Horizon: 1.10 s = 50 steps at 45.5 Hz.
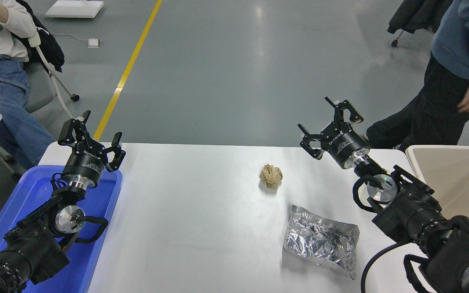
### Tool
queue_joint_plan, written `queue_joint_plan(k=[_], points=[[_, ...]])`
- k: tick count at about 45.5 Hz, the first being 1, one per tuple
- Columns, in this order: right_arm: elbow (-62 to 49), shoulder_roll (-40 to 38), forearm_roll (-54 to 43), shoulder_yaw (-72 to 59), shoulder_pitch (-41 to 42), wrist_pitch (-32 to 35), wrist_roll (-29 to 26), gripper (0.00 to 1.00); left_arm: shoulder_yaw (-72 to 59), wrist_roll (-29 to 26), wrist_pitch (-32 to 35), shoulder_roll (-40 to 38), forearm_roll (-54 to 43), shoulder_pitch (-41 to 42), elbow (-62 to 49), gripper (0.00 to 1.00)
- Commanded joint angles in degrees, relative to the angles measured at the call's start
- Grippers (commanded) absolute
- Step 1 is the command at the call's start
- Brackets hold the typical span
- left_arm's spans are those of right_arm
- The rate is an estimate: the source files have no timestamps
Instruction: Dispose of the paper cup in the dustbin
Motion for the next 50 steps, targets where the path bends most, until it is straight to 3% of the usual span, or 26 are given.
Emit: queue_joint_plan(k=[1,34,50], points=[[0.0,0.0,-0.1,0.1,0.0,-0.1,0.0,1.00,0.0,0.0,0.1,0.0,0.0,0.0,0.0,1.00],[0.6,-0.1,-1.0,-6.9,0.5,2.7,-0.1,1.00,0.0,-0.1,0.0,0.2,0.0,0.0,0.0,1.00],[0.6,-20.8,-1.1,-20.9,0.5,7.2,-0.4,1.00,0.0,-0.1,0.0,0.2,0.0,0.0,0.0,1.00]])
